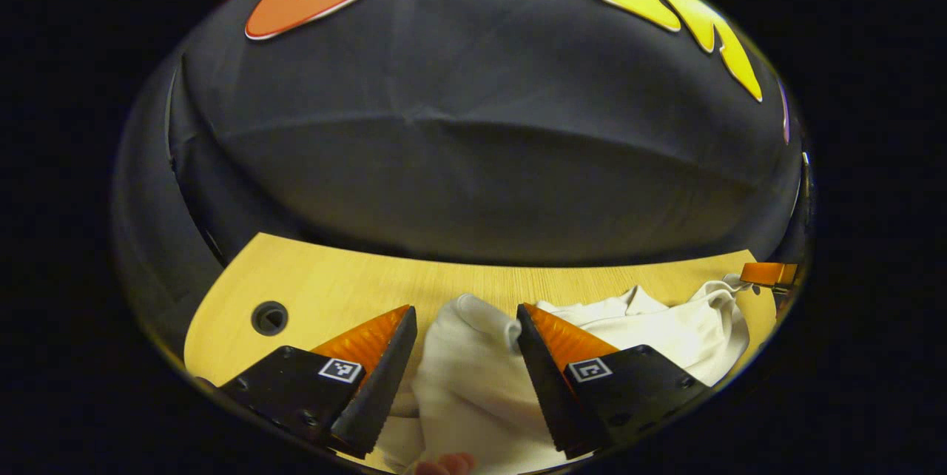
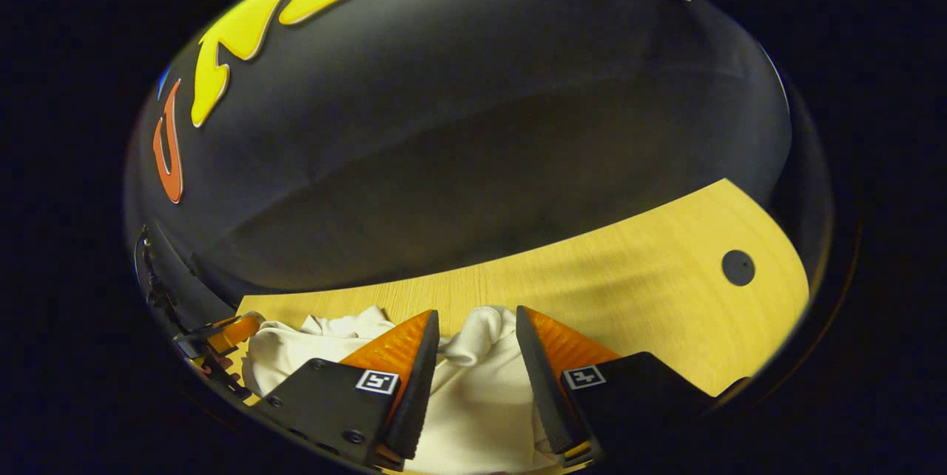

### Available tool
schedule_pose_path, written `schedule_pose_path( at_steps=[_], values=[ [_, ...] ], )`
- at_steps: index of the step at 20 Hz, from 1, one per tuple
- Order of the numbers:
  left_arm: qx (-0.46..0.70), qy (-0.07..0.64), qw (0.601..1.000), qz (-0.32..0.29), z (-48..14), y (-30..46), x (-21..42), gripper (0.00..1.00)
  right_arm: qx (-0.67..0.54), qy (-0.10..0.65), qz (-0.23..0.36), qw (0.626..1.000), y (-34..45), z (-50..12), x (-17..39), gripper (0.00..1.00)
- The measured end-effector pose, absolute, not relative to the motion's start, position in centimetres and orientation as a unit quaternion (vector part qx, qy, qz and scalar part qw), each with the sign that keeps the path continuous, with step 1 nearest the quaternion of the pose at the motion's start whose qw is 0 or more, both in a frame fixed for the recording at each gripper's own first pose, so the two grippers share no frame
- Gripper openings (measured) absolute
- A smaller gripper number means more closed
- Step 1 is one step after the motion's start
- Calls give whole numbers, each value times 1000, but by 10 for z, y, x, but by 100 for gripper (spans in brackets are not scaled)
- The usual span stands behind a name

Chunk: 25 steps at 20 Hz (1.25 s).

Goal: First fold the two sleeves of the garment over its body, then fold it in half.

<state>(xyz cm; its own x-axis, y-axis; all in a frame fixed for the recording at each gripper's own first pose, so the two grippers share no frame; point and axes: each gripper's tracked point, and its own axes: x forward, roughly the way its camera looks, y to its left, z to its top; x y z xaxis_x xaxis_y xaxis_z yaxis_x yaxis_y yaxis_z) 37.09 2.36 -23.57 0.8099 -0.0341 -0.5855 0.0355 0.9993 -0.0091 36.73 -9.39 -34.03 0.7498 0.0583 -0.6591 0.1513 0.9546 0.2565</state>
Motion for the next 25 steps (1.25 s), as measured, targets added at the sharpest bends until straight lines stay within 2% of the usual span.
schedule_pose_path(
  at_steps=[1,2,3,6,10,11,12,14,15,16,21,22,23,25],
  values=[
    [0,293,956,-15,-218,26,369,87,138,339,-32,930,-100,-327,365,70],
    [-1,280,960,-11,-201,30,367,88,131,326,-34,935,-102,-309,361,74],
    [2,265,964,-9,-185,32,359,88,120,314,-36,941,-105,-290,355,82],
    [39,206,978,9,-113,36,335,89,76,275,-38,958,-104,-227,331,82],
    [35,125,991,14,-5,25,278,89,39,187,-8,982,-83,-102,272,82],
    [39,105,994,11,22,17,260,90,28,149,-3,988,-74,-65,259,75],
    [38,84,996,11,48,10,243,91,16,118,-1,993,-67,-34,249,82],
    [38,59,998,2,86,-1,213,93,-17,75,-6,997,-55,9,223,83],
    [42,42,998,-2,107,-7,195,85,-18,63,-6,998,-48,28,207,80],
    [45,33,998,-8,122,-14,180,95,-15,59,0,998,-37,41,190,84],
    [41,5,999,-30,152,-37,117,96,-13,33,17,999,6,77,113,87],
    [38,4,999,-37,151,-44,107,100,-7,28,10,1000,4,78,96,87],
    [38,-1,999,-39,151,-48,97,96,6,33,8,999,5,73,81,87],
    [35,-1,999,-40,141,-52,77,96,20,48,12,999,12,58,61,90]
  ],
)
